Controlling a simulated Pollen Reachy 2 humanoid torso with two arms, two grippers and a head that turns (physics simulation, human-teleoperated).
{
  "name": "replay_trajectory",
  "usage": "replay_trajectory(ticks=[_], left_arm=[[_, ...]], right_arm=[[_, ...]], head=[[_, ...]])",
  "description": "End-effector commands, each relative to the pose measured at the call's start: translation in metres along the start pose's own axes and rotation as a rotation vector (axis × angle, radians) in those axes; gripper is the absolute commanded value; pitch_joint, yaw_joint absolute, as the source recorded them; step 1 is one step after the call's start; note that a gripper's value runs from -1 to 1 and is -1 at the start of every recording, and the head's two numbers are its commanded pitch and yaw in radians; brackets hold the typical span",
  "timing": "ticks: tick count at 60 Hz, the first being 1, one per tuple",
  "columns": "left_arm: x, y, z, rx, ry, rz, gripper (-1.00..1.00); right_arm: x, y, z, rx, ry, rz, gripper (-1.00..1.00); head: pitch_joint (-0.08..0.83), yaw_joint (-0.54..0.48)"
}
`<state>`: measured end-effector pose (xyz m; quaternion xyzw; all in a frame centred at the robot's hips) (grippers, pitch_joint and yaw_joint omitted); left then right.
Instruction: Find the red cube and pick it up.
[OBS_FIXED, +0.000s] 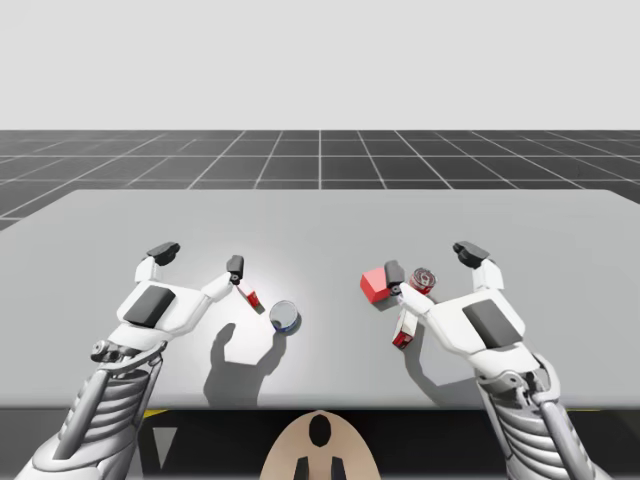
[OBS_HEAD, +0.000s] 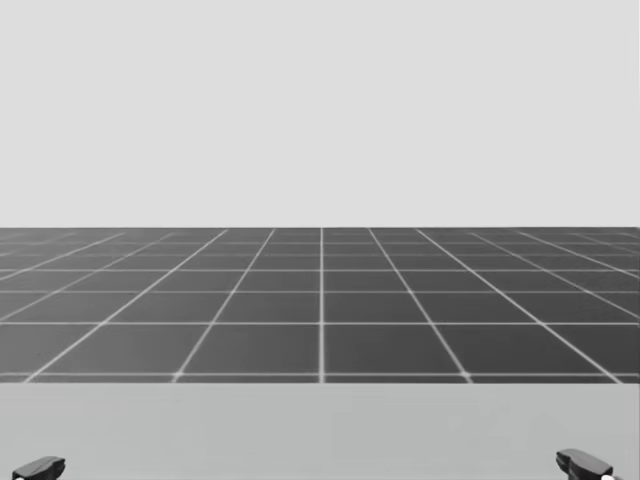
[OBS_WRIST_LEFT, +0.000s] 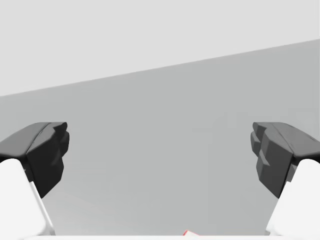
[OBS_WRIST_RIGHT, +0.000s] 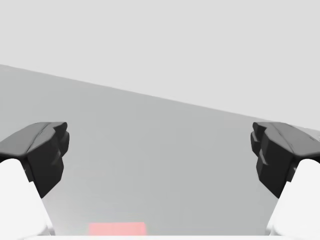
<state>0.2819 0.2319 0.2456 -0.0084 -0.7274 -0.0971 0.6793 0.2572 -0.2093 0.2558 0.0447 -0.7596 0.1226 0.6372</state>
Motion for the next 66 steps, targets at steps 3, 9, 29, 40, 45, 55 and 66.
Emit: replay_trajectory(ticks=[3,9,29,40,45,55,66], left_arm=[[0.0,-0.0003,0.0001,0.001,0.0,-0.002,-1.0],[-0.0001,-0.0002,0.0001,0.002,0.0,-0.001,-1.0],[-0.0002,0.0005,-0.0003,0.003,-0.003,-0.003,-1.0],[-0.0011,0.0006,-0.0008,0.004,-0.013,-0.016,-1.0],[-0.0009,0.0006,-0.0006,0.005,-0.016,-0.019,-1.0],[-0.0004,0.0002,-0.0005,0.0,-0.017,-0.021,-1.0],[0.0002,0.0,0.0002,-0.002,-0.017,-0.019,-1.0]], right_arm=[[-0.0008,0.0021,0.0031,-0.016,-0.012,0.027,-1.0],[-0.0007,0.0021,0.0004,0.009,0.004,0.039,-1.0],[-0.0005,0.0016,-0.0018,-0.002,0.026,0.058,-1.0],[-0.0007,0.0014,-0.0021,-0.006,0.028,0.063,-1.0],[-0.0008,0.0012,-0.0024,-0.006,0.029,0.067,-1.0],[-0.0008,0.001,-0.0026,-0.006,0.031,0.07,-1.0],[-0.0014,0.001,-0.0026,-0.005,0.033,0.07,-1.0]], head=[[0.005,0.0],[0.018,0.0],[0.263,-0.03],[0.413,-0.06],[0.455,-0.08],[0.528,-0.16],[0.621,-0.23]])
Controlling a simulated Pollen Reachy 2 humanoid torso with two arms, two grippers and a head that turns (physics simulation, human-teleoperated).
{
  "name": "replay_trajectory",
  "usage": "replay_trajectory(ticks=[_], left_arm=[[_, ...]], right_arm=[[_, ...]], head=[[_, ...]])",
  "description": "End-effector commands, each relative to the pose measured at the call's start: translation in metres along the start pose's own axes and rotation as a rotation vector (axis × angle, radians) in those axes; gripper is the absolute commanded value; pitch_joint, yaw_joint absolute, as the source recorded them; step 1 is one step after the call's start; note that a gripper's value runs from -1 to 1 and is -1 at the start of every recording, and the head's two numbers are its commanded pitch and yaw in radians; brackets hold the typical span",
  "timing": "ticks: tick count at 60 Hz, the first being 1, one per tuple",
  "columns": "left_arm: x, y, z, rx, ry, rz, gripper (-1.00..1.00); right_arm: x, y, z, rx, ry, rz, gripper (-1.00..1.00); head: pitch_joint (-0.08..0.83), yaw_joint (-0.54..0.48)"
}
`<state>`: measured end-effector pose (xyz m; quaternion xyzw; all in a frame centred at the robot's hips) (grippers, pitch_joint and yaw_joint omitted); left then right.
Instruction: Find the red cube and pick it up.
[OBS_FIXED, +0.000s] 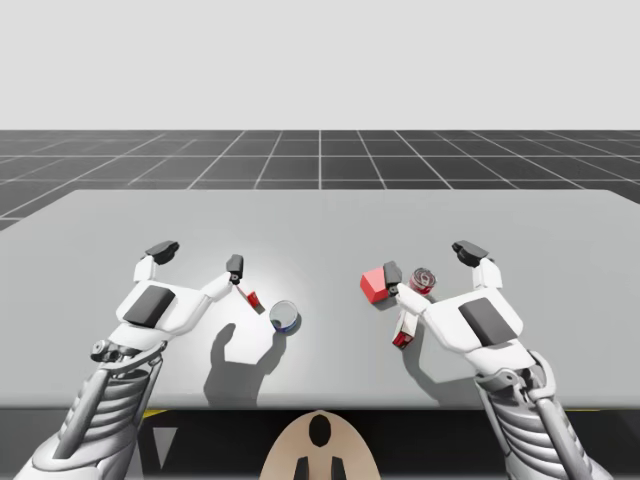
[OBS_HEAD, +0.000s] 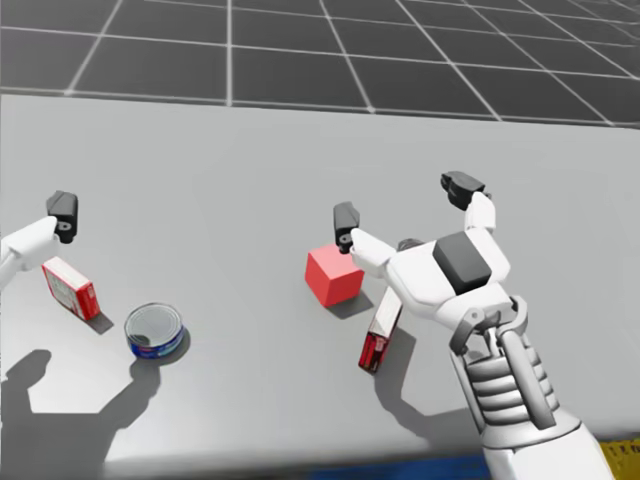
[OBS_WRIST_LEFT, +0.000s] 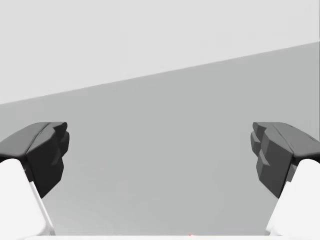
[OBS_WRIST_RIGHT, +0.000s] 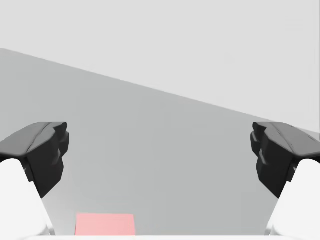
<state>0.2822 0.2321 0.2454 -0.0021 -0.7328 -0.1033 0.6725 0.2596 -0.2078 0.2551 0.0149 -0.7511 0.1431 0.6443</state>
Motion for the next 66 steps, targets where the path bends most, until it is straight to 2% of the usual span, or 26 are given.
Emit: replay_trajectory(ticks=[1,10,15,19,22,23,26,27,29,33,36,46,55,60,66], left_arm=[[0.0,0.0,0.0,-0.002,-0.001,0.0,-1.0],[0.001,-0.001,0.001,-0.001,-0.001,0.002,-1.0],[0.002,-0.001,0.002,0.002,0.001,0.007,-1.0],[0.002,-0.001,0.003,0.004,0.001,0.01,-1.0],[0.003,-0.001,0.003,0.003,0.002,0.012,-1.0],[0.003,-0.001,0.003,0.004,0.002,0.012,-1.0],[0.003,0.0,0.003,0.002,0.003,0.014,-1.0],[0.003,0.0,0.003,0.002,0.003,0.014,-1.0],[0.003,-0.001,0.003,0.002,0.004,0.014,-1.0],[0.003,-0.001,0.003,0.002,0.007,0.014,-1.0],[0.003,-0.001,0.004,0.002,0.009,0.015,-1.0],[0.002,-0.001,0.004,0.001,0.011,0.016,-1.0],[0.002,-0.001,0.004,0.003,0.012,0.018,-1.0],[0.002,0.0,0.005,0.004,0.013,0.02,-1.0],[0.002,0.0,0.004,0.005,0.012,0.02,-1.0]], right_arm=[[0.0,0.0,0.0,0.0,0.002,0.001,-1.0],[0.0,0.002,0.001,0.017,0.014,-0.004,-1.0],[0.002,0.006,0.006,0.072,0.065,-0.055,-1.0],[0.001,0.009,0.009,0.113,0.118,-0.027,-1.0],[0.002,0.009,0.01,0.143,0.138,-0.045,-1.0],[0.002,0.01,0.01,0.166,0.172,-0.059,-1.0],[0.001,0.011,0.009,0.195,0.213,-0.06,-1.0],[0.001,0.011,0.009,0.206,0.224,-0.067,-1.0],[0.002,0.01,0.008,0.244,0.271,-0.114,-1.0],[0.003,0.008,0.004,0.289,0.301,-0.165,-1.0],[0.003,0.006,0.001,0.303,0.326,-0.187,-1.0],[-0.007,0.002,-0.019,0.3,0.428,-0.182,-1.0],[-0.026,0.005,-0.044,0.315,0.565,-0.204,-1.0],[-0.037,0.008,-0.056,0.309,0.625,-0.175,-1.0],[-0.043,0.009,-0.065,0.294,0.664,-0.156,-1.0]], head=[[0.621,-0.23],[0.646,-0.24],[0.638,-0.23],[0.634,-0.23],[0.634,-0.23],[0.635,-0.23],[0.636,-0.23],[0.637,-0.23],[0.638,-0.22],[0.639,-0.22],[0.64,-0.21],[0.641,-0.22],[0.642,-0.21],[0.645,-0.21],[0.648,-0.21]])
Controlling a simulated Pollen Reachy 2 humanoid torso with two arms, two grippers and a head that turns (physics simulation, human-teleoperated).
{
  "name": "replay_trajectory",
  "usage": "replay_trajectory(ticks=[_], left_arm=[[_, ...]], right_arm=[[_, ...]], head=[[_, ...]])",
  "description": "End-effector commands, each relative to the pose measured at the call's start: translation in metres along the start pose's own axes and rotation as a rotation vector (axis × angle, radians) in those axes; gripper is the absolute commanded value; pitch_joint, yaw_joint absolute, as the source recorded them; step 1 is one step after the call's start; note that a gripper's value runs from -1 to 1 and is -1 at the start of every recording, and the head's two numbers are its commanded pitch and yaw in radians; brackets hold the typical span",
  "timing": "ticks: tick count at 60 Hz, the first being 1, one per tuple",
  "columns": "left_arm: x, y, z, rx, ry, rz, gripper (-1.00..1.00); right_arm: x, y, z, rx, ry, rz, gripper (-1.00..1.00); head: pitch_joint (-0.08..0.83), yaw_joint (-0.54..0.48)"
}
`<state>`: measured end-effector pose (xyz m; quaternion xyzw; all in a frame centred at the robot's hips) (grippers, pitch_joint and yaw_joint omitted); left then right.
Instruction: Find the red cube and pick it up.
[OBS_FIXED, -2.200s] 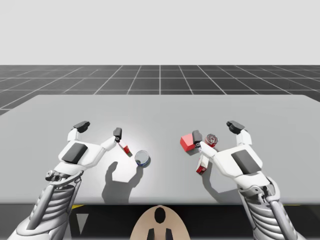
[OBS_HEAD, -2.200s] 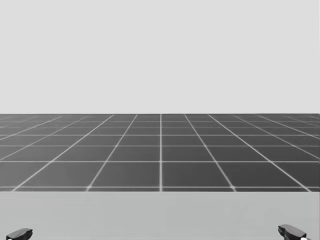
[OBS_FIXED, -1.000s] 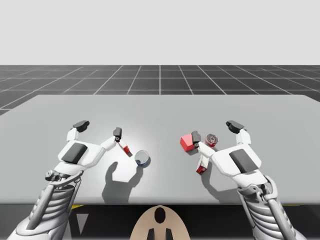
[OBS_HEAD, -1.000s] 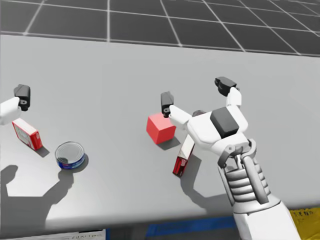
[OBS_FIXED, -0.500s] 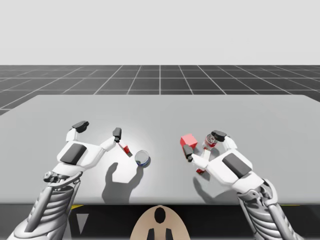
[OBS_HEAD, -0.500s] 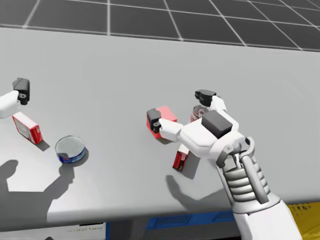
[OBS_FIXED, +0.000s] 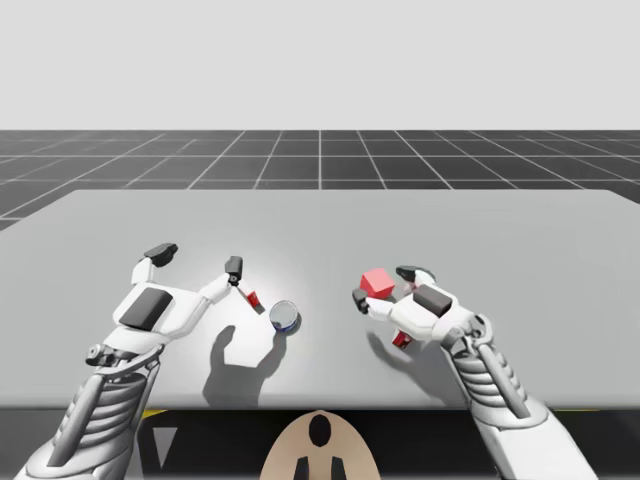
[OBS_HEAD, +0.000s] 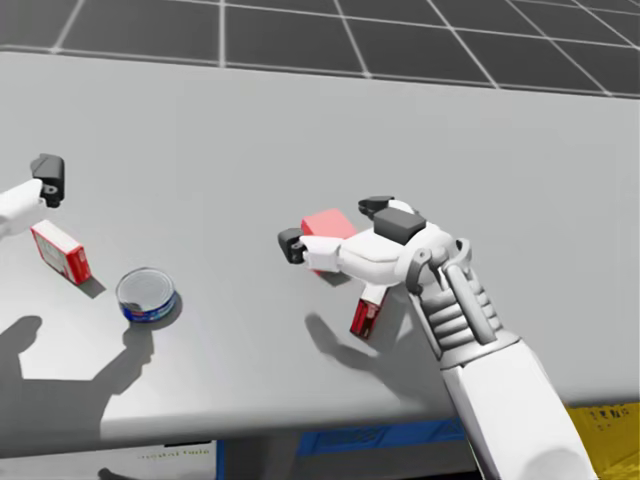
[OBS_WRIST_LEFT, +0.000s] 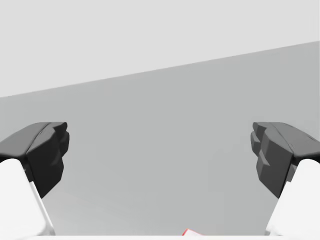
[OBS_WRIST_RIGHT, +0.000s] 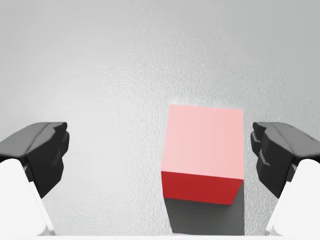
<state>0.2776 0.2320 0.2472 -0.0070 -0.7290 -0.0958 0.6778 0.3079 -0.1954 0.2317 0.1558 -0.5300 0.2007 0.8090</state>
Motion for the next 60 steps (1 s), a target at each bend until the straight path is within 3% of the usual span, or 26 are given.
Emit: replay_trajectory(ticks=[1,12,20,31,39,42,43,45,46,47,48,50,60], left_arm=[[0.0,0.0,0.0,0.002,0.0,0.002,-1.0],[0.0,0.001,0.0,0.003,0.002,0.003,-1.0],[0.0,0.001,0.0,0.005,0.002,0.003,-1.0],[0.0,0.002,0.0,0.006,0.003,0.004,-1.0],[0.0,0.002,0.0,0.008,0.004,0.005,-1.0],[0.0,0.002,0.0,0.009,0.004,0.005,-1.0],[0.0,0.002,0.0,0.009,0.004,0.004,-1.0],[0.0,0.002,0.0,0.009,0.004,0.004,-1.0],[0.0,0.002,0.0,0.009,0.004,0.004,-1.0],[0.0,0.002,0.0,0.009,0.005,0.004,-1.0],[0.0,0.002,0.0,0.009,0.005,0.003,-1.0],[0.0,0.002,0.0,0.011,0.005,0.002,-1.0],[0.0,0.002,-0.001,0.013,0.006,0.001,-1.0]], right_arm=[[-0.003,-0.007,-0.024,-0.058,0.161,-0.002,-1.0],[-0.005,-0.012,-0.04,-0.089,0.231,0.007,-1.0],[-0.01,-0.017,-0.054,-0.146,0.281,0.064,-1.0],[-0.021,-0.027,-0.065,-0.167,0.364,0.086,-1.0],[-0.025,-0.031,-0.068,-0.15,0.397,0.075,-1.0],[-0.027,-0.03,-0.068,-0.132,0.394,0.1,-0.97],[-0.028,-0.029,-0.067,-0.155,0.384,0.125,-0.85],[-0.029,-0.028,-0.066,-0.183,0.377,0.135,-0.38],[-0.029,-0.027,-0.066,-0.199,0.372,0.142,-0.03],[-0.029,-0.026,-0.066,-0.21,0.374,0.147,0.79],[-0.029,-0.026,-0.066,-0.207,0.372,0.149,0.91],[-0.03,-0.025,-0.065,-0.199,0.373,0.155,1.0],[-0.029,-0.026,-0.065,-0.203,0.37,0.165,1.0]], head=[[0.648,-0.21],[0.657,-0.2],[0.663,-0.2],[0.665,-0.19],[0.661,-0.19],[0.658,-0.19],[0.658,-0.19],[0.657,-0.19],[0.657,-0.19],[0.656,-0.19],[0.656,-0.19],[0.656,-0.19],[0.632,-0.19]])
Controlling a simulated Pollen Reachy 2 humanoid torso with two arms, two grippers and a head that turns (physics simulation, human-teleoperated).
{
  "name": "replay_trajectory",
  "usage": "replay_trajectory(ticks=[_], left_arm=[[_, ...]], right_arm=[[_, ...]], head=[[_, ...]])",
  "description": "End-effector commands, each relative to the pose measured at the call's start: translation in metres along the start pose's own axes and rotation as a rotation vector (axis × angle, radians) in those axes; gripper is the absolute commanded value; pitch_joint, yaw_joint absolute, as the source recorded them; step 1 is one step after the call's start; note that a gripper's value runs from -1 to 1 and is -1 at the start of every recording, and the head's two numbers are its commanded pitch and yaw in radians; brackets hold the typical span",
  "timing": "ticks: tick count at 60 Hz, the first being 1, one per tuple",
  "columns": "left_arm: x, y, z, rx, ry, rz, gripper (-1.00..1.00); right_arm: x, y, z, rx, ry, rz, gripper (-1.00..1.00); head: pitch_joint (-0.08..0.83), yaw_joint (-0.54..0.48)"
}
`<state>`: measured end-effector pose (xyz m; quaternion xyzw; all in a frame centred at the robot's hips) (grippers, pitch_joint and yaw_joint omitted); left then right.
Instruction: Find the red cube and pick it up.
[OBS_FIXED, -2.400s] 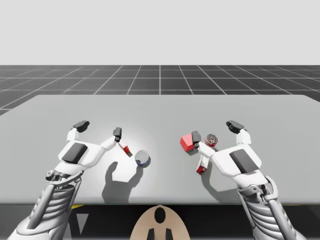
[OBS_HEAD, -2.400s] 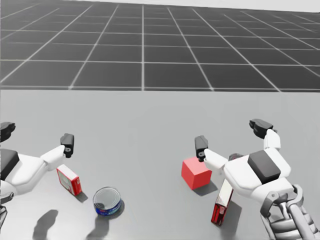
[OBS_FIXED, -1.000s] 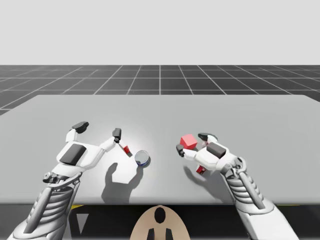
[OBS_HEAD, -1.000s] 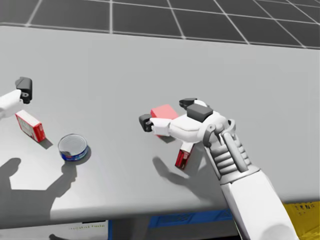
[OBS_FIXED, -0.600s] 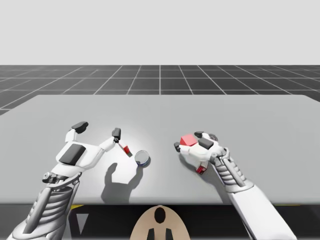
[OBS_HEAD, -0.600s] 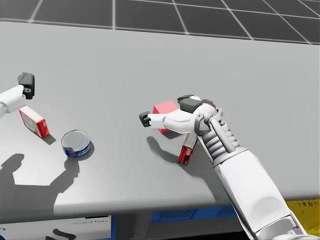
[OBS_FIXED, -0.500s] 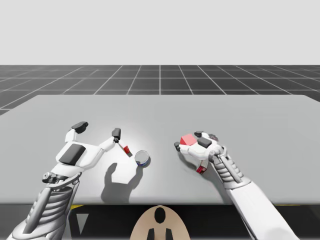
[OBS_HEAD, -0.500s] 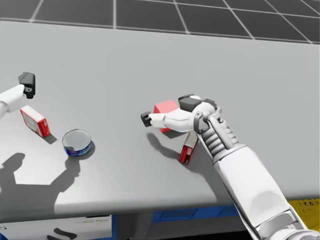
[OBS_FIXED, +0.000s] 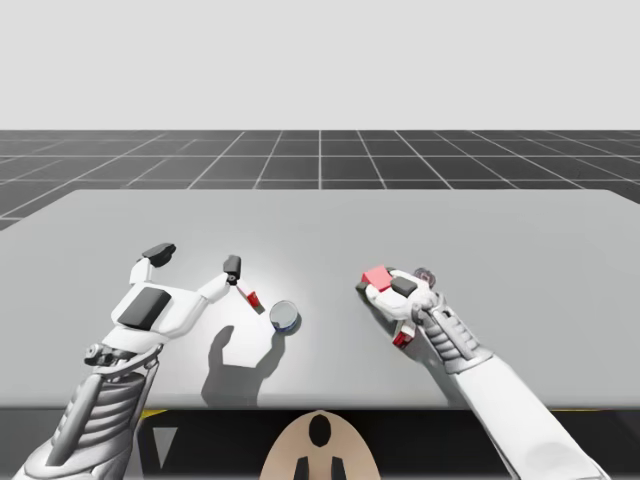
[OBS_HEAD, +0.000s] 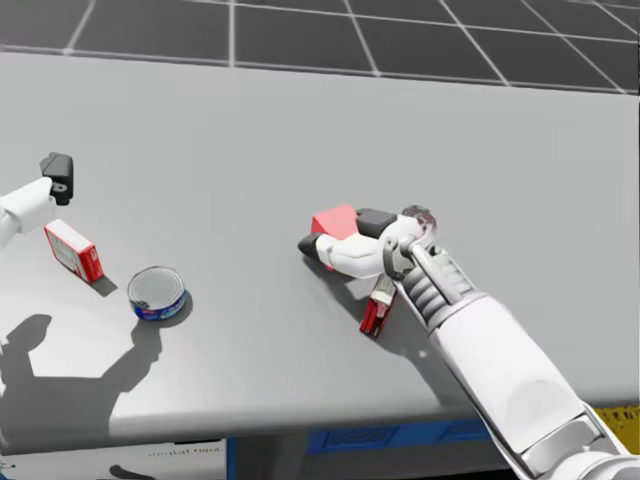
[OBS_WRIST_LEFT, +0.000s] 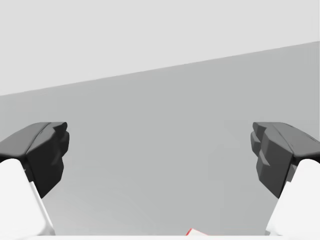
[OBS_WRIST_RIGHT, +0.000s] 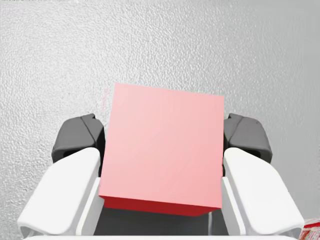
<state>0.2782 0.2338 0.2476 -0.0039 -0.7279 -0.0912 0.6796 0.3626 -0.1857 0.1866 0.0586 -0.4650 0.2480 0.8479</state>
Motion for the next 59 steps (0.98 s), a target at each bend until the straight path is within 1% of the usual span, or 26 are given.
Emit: replay_trajectory(ticks=[1,3,4,7,8,10,11,14,15,25,29,31,35,36,38,39,41,43,45,46,47,49,52,55,57,59], left_arm=[[0.0,0.0,0.0,0.003,0.001,-0.001,-1.0],[0.0,0.0,0.0,0.003,0.001,-0.001,-1.0],[0.0,0.0,0.0,0.004,0.001,-0.001,-1.0],[0.0,0.0,-0.001,0.004,0.001,-0.002,-1.0],[0.0,0.0,-0.001,0.004,0.001,-0.003,-1.0],[0.0,0.001,-0.001,0.005,0.001,-0.003,-1.0],[0.0,0.001,-0.002,0.005,0.001,-0.003,-1.0],[0.0,0.001,-0.002,0.006,0.002,-0.003,-1.0],[0.0,0.002,-0.002,0.007,0.002,-0.003,-1.0],[0.0,0.003,-0.004,0.01,0.003,-0.001,-1.0],[0.0,0.005,-0.005,0.011,0.003,0.001,-1.0],[0.0,0.005,-0.005,0.011,0.003,0.002,-1.0],[0.0,0.006,-0.005,0.014,0.004,0.004,-1.0],[0.0,0.006,-0.005,0.015,0.004,0.006,-1.0],[0.0,0.007,-0.005,0.015,0.004,0.006,-1.0],[0.0,0.007,-0.005,0.015,0.004,0.006,-1.0],[0.0,0.007,-0.005,0.016,0.004,0.007,-1.0],[0.0,0.007,-0.006,0.016,0.005,0.008,-1.0],[0.0,0.008,-0.006,0.017,0.005,0.009,-1.0],[0.0,0.008,-0.006,0.017,0.005,0.009,-1.0],[0.001,0.008,-0.006,0.018,0.005,0.009,-1.0],[0.001,0.008,-0.006,0.018,0.006,0.01,-1.0],[0.001,0.008,-0.006,0.018,0.006,0.01,-1.0],[0.001,0.009,-0.006,0.019,0.005,0.011,-1.0],[0.001,0.009,-0.006,0.021,0.006,0.011,-1.0],[0.001,0.009,-0.006,0.021,0.007,0.011,-1.0]], right_arm=[[-0.01,-0.004,-0.001,-0.098,0.175,0.02,1.0],[-0.01,-0.005,-0.001,-0.098,0.175,0.021,1.0],[-0.009,-0.005,-0.001,-0.099,0.173,0.022,1.0],[-0.009,-0.005,-0.001,-0.098,0.171,0.022,1.0],[-0.009,-0.005,0.0,-0.097,0.17,0.021,1.0],[-0.009,-0.006,0.0,-0.096,0.169,0.02,1.0],[-0.009,-0.006,0.0,-0.093,0.168,0.017,1.0],[-0.01,-0.006,0.0,-0.09,0.167,0.016,1.0],[-0.01,-0.007,-0.001,-0.091,0.166,0.016,0.99],[-0.005,-0.007,0.006,-0.08,0.145,0.012,1.0],[0.007,-0.01,0.017,-0.082,0.106,0.017,1.0],[0.009,-0.01,0.018,-0.083,0.1,0.016,1.0],[0.026,-0.015,0.031,-0.09,0.05,0.019,1.0],[0.034,-0.017,0.037,-0.094,0.027,0.017,1.0],[0.04,-0.019,0.042,-0.1,0.008,0.019,1.0],[0.049,-0.02,0.049,-0.103,-0.019,0.023,1.0],[0.055,-0.022,0.054,-0.107,-0.039,0.027,1.0],[0.067,-0.023,0.065,-0.119,-0.084,0.044,1.0],[0.076,-0.024,0.073,-0.128,-0.126,0.071,1.0],[0.079,-0.024,0.076,-0.132,-0.139,0.073,1.0],[0.088,-0.025,0.084,-0.14,-0.173,0.086,1.0],[0.094,-0.025,0.09,-0.143,-0.197,0.096,1.0],[0.108,-0.026,0.105,-0.162,-0.261,0.126,1.0],[0.122,-0.024,0.121,-0.182,-0.324,0.149,1.0],[0.132,-0.022,0.134,-0.208,-0.394,0.184,1.0],[0.138,-0.021,0.141,-0.217,-0.42,0.195,1.0]], head=[[0.623,-0.19],[0.608,-0.19],[0.58,-0.19],[0.543,-0.19],[0.498,-0.19],[0.467,-0.19],[0.424,-0.19],[0.388,-0.19],[0.36,-0.19],[0.296,-0.22],[0.277,-0.22],[0.275,-0.22],[0.265,-0.22],[0.263,-0.22],[0.26,-0.22],[0.26,-0.23],[0.261,-0.23],[0.261,-0.23],[0.262,-0.23],[0.262,-0.23],[0.263,-0.23],[0.263,-0.23],[0.265,-0.23],[0.265,-0.23],[0.265,-0.23],[0.264,-0.22]])
